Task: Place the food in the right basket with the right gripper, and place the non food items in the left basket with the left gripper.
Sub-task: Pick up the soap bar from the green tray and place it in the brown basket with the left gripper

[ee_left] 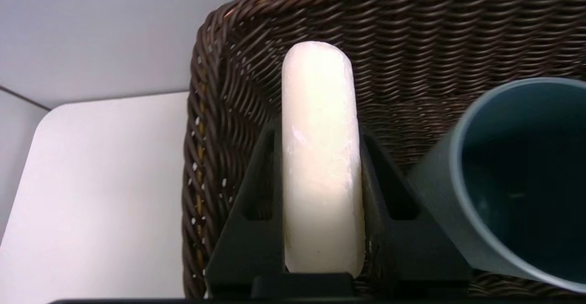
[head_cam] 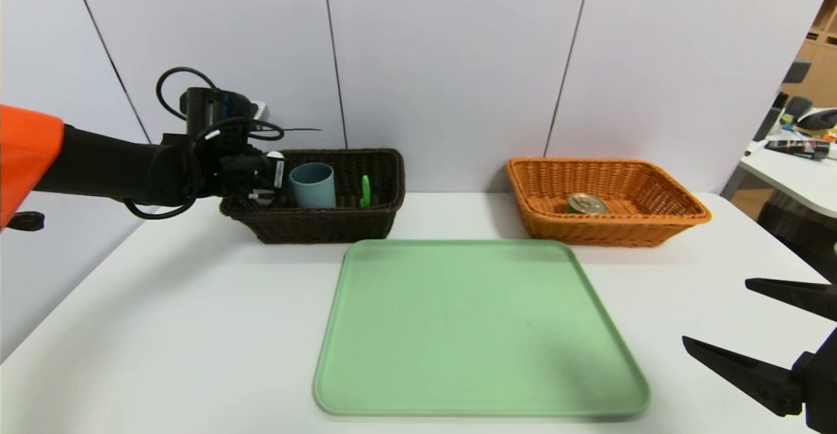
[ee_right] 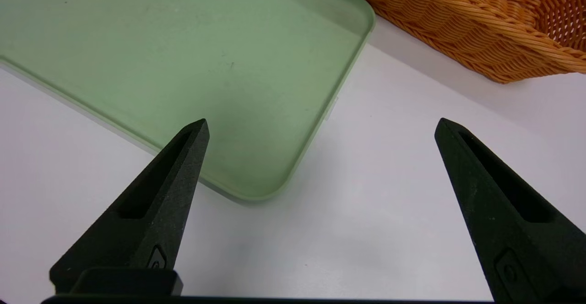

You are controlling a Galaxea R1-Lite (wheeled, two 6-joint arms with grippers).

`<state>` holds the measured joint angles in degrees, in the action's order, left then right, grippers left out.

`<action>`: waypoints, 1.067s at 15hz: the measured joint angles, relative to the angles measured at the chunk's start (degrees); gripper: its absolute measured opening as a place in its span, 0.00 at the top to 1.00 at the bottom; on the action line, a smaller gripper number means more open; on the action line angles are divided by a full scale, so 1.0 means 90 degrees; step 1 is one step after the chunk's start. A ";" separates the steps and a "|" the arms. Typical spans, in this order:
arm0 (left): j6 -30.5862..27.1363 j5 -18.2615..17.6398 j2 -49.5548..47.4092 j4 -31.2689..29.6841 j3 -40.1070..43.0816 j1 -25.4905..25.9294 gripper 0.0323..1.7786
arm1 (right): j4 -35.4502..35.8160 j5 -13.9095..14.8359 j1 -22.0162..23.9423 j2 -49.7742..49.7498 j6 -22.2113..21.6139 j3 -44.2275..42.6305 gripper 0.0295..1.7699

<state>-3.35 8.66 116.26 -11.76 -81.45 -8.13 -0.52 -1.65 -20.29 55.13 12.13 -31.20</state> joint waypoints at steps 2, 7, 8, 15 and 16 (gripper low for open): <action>0.0009 -0.0004 0.0070 0.0005 0.0024 -0.0003 0.74 | 0.0001 -0.0003 0.0000 0.0005 0.0008 0.0000 0.04; 0.0039 -0.0004 0.0205 0.0007 0.0056 0.0028 0.74 | 0.0000 0.0000 0.0000 0.0020 0.0023 -0.0041 0.04; 0.0039 -0.0014 0.0221 0.0015 0.0056 0.0028 0.74 | 0.0000 0.0000 0.0000 0.0031 0.0030 -0.0051 0.04; 0.0042 -0.0009 0.0294 -0.0018 0.0112 0.0047 0.52 | 0.0001 0.0003 0.0000 0.0070 0.0079 -0.0073 0.04; 0.0042 -0.0004 0.0299 -0.0015 0.0125 0.0047 0.46 | 0.0001 0.0000 0.0000 0.0073 0.0081 -0.0073 0.04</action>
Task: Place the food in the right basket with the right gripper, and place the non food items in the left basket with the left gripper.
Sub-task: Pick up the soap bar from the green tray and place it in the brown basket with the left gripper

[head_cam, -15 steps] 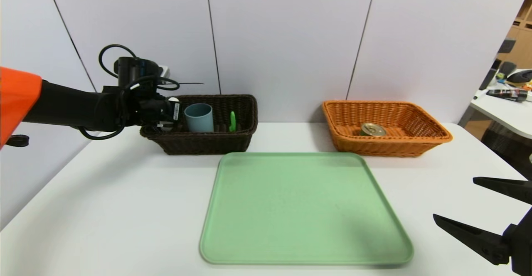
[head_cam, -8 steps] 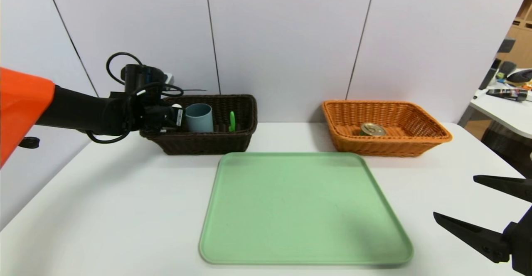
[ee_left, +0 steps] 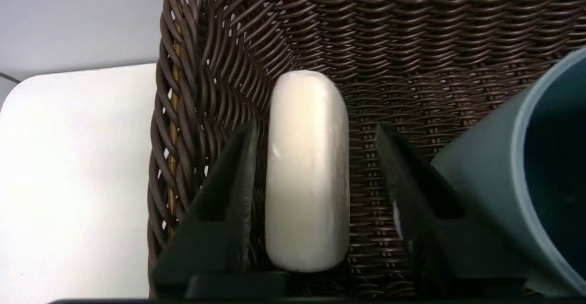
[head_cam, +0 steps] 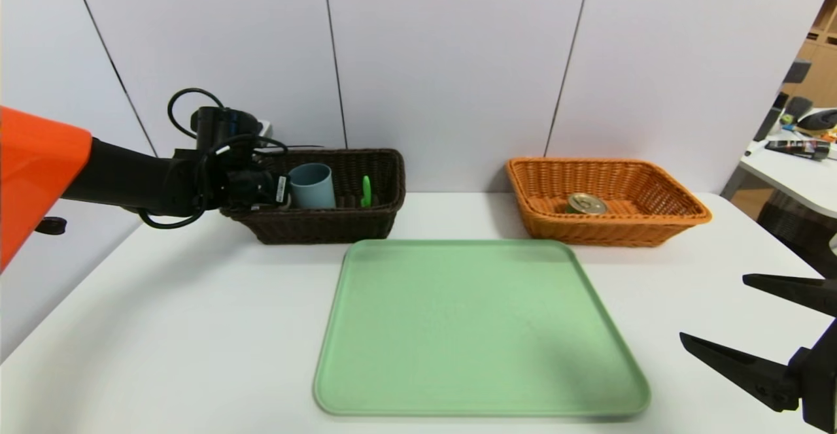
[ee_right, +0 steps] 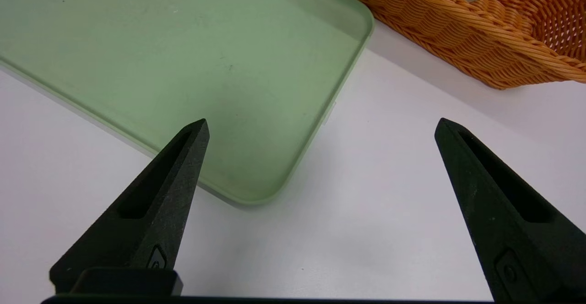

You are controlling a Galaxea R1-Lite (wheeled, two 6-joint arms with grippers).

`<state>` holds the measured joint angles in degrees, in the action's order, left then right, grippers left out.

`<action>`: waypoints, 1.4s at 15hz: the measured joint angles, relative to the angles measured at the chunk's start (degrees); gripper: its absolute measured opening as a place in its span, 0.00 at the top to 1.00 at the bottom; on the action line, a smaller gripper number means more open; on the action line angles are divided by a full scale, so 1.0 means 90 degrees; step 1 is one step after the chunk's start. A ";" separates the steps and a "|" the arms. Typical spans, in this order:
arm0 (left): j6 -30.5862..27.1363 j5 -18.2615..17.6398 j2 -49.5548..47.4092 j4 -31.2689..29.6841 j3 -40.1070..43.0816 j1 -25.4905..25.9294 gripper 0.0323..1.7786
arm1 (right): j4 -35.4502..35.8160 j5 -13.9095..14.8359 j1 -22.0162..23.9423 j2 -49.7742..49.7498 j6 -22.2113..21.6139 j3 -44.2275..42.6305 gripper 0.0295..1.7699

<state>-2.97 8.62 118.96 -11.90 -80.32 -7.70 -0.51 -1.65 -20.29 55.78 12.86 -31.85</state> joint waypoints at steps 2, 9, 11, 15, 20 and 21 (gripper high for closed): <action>-0.0003 0.0003 -0.0008 -0.0004 0.0001 -0.0007 0.37 | -0.0001 0.0005 0.0000 0.0003 -0.0003 0.0000 0.04; -0.0024 0.0004 -0.0410 0.0022 0.0000 0.0008 0.18 | -0.0007 -0.0003 0.0000 0.0003 0.0001 0.0000 0.04; -0.0037 -0.0003 -0.0719 0.0042 0.0000 0.0000 0.15 | -0.0007 -0.0009 0.0000 0.0003 0.0004 0.0003 0.04; -0.0126 -0.0043 -0.1491 0.0068 0.0028 -0.0016 0.11 | -0.0001 -0.0004 0.0000 0.0003 0.0004 0.0005 0.04; -0.0321 -0.0232 -0.2672 0.0073 0.0616 -0.0023 0.08 | 0.0000 0.0003 0.0007 0.0003 0.0009 -0.0016 0.04; -0.0349 -0.0253 -0.2924 0.0073 0.0845 -0.0023 0.07 | 0.0000 0.0009 0.0015 0.0003 0.0007 -0.0022 0.04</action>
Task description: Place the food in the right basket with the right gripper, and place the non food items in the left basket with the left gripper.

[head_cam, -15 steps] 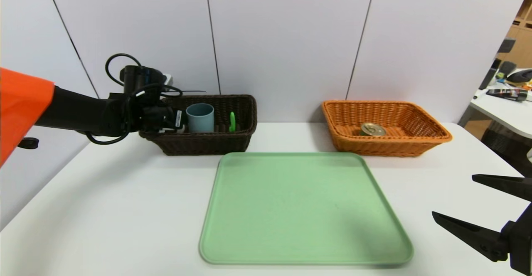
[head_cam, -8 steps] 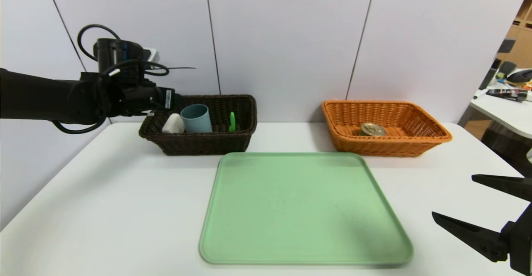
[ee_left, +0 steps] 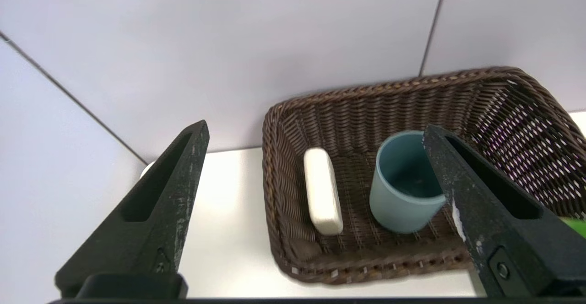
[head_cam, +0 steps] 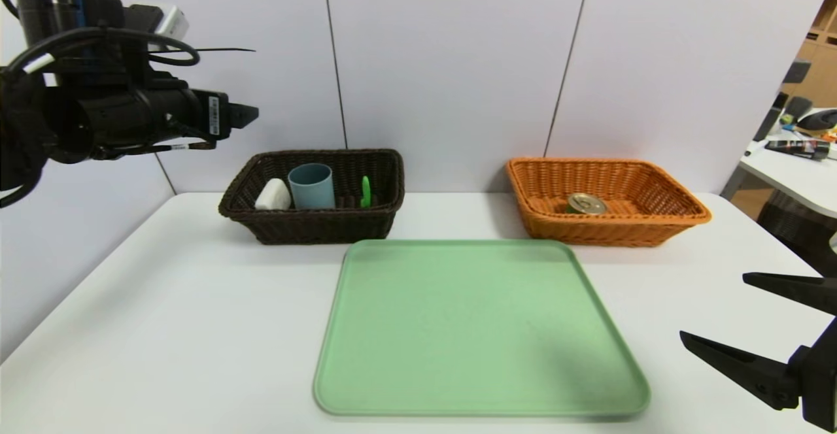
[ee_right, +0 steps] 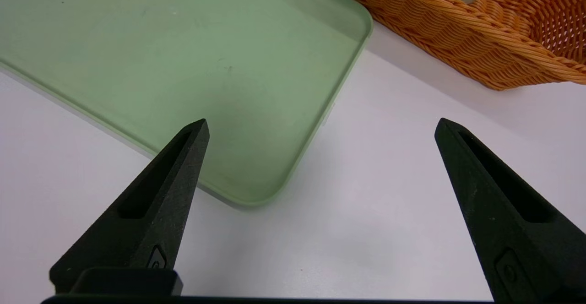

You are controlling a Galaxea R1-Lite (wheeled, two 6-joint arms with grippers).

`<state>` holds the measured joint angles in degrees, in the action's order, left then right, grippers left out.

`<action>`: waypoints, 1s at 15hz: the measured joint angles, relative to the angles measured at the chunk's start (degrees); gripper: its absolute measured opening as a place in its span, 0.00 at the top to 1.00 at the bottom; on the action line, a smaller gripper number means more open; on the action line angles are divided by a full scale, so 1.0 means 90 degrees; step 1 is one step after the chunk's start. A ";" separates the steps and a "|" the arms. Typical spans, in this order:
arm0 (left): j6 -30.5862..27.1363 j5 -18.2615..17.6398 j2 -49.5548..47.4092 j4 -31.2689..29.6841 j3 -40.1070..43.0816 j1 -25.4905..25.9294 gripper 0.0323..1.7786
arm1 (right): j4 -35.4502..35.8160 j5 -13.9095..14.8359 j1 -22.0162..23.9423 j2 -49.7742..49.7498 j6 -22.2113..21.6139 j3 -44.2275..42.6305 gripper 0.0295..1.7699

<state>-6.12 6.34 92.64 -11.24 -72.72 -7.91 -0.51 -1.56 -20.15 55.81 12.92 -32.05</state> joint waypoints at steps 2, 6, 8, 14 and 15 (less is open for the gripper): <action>-0.0112 -0.0001 -0.0512 -0.0034 0.0555 0.0001 0.06 | 0.0000 0.0088 0.0034 0.0000 0.0003 -0.0003 0.04; -0.0119 0.0049 -0.1415 -0.0111 0.1793 0.0034 0.06 | -0.0001 0.0196 0.0058 0.0000 0.0070 -0.0007 0.04; -0.0083 0.0057 -0.1810 -0.0123 0.2355 0.0194 0.06 | 0.0027 0.0393 0.0062 0.0024 0.0134 0.0027 0.04; -0.0069 -0.0022 -0.2965 -0.0146 0.3844 0.0368 0.05 | 0.0062 0.0475 0.0087 0.0034 0.0148 0.0024 0.04; -0.0069 -0.0026 -0.3140 -0.0146 0.4059 0.0362 0.05 | 0.0062 0.0479 0.0093 0.0034 0.0144 0.0024 0.04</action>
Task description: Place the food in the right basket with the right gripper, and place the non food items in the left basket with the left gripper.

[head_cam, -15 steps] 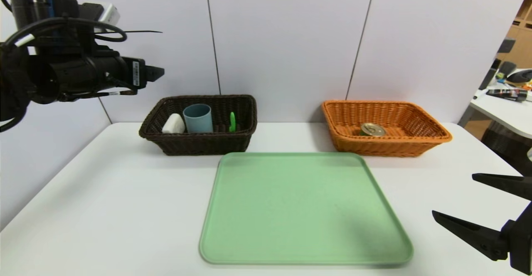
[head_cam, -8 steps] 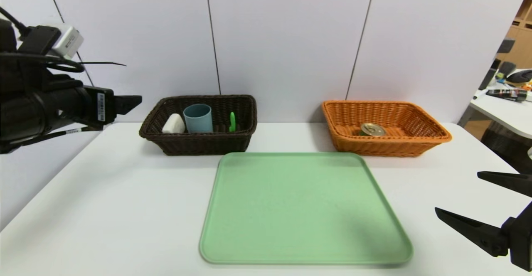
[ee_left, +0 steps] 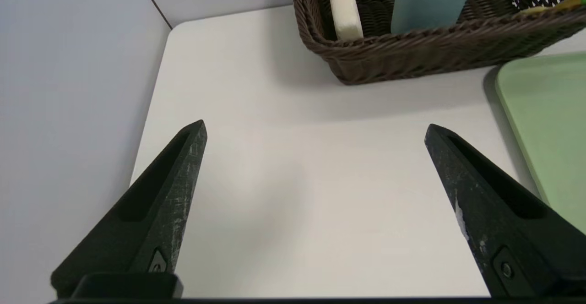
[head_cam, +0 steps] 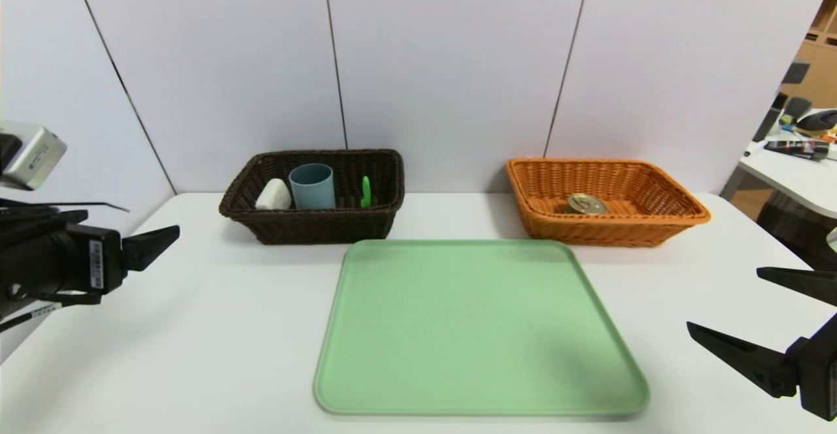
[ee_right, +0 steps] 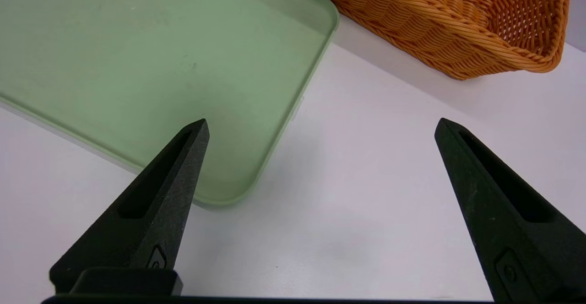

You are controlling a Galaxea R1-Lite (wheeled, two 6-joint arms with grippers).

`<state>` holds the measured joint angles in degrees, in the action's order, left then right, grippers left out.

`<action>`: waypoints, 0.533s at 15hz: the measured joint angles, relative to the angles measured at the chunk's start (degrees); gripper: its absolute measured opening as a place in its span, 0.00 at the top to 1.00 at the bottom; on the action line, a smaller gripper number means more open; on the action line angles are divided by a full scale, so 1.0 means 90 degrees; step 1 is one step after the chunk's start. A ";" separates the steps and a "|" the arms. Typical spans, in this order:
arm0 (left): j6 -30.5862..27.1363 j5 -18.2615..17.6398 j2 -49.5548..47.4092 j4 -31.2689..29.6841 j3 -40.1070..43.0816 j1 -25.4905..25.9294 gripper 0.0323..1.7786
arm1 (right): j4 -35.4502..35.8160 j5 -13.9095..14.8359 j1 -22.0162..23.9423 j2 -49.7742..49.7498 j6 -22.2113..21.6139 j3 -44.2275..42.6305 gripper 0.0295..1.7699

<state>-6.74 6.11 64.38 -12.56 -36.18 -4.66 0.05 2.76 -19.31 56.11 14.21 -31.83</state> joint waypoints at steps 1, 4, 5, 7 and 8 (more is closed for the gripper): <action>0.0003 0.0000 -0.0158 -0.0007 0.0207 -0.0012 0.05 | 0.0007 0.0012 0.0008 -0.0005 -0.0005 -0.0003 0.04; 0.0024 0.0000 -0.0710 -0.0001 0.0853 -0.0064 0.05 | 0.0028 0.0092 0.0095 -0.0043 0.0007 -0.0007 0.04; 0.0024 0.0001 -0.0860 0.0000 0.0998 -0.0066 0.05 | 0.0031 0.0100 0.0146 -0.0076 0.0012 -0.0004 0.04; 0.0037 0.0012 -0.1126 -0.0001 0.1219 -0.0068 0.05 | 0.0019 0.0092 0.0314 -0.0175 0.0012 0.0018 0.04; 0.0070 0.0016 -0.1237 0.0000 0.1307 -0.0068 0.05 | 0.0000 0.0098 0.0394 -0.0241 0.0009 0.0034 0.04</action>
<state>-6.11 6.25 53.25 -12.56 -24.42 -5.27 0.05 3.63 -15.76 53.94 14.30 -31.52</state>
